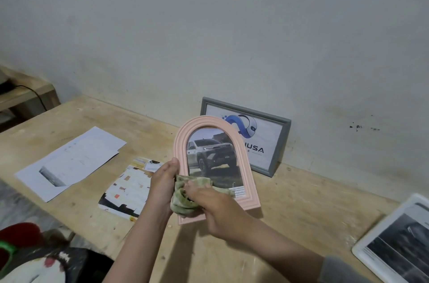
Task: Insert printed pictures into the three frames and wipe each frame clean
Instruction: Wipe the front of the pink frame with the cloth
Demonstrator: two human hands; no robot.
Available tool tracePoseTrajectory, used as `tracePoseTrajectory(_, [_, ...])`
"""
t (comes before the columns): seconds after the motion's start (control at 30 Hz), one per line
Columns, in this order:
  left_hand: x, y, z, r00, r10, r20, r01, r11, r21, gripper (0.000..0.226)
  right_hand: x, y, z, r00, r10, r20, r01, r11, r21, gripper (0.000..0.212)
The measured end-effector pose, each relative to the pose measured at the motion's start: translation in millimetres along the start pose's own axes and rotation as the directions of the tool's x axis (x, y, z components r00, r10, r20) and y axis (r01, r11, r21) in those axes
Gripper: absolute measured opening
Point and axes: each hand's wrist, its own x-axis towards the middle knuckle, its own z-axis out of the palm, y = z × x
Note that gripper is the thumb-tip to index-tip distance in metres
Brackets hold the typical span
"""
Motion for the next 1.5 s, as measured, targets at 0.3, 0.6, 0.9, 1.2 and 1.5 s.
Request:
tracePoseTrajectory(0.3, [12.2,4.2,-32.2,0.993,-0.049,-0.109,0.044,0.998,-0.047,0.024,11.4,-9.1,0.9,0.963,0.023,0.270,-0.020,1.000,-0.012,0.059])
tracePoseTrajectory(0.6, [65.1,25.2,-112.4,0.874,0.091,-0.477,-0.048,0.994,0.102,0.033,81.1,2.6,11.2,0.880,0.150,0.451,-0.226,0.967,0.119,0.037])
tracePoseTrajectory(0.9, [146.4,84.6,-193.8,0.793,0.139,-0.593,-0.080,0.989,0.125,0.034,231.4,56.4,35.8,0.920,0.345,0.188,-0.352,0.936,0.007,0.065])
tracePoseTrajectory(1.2, [209.3,103.8,-219.2,0.804,0.075,-0.589,0.018,0.988,0.150,0.032,315.0,181.0,92.5,0.913,0.390,0.120,-0.318,0.864,-0.390,0.051])
tracePoseTrajectory(1.5, [233.0,106.0,-221.5,0.849,0.159,-0.503,-0.010,0.958,0.286,0.027,315.4,206.1,116.6,0.753,0.621,0.216,-0.489,0.748,-0.448,0.056])
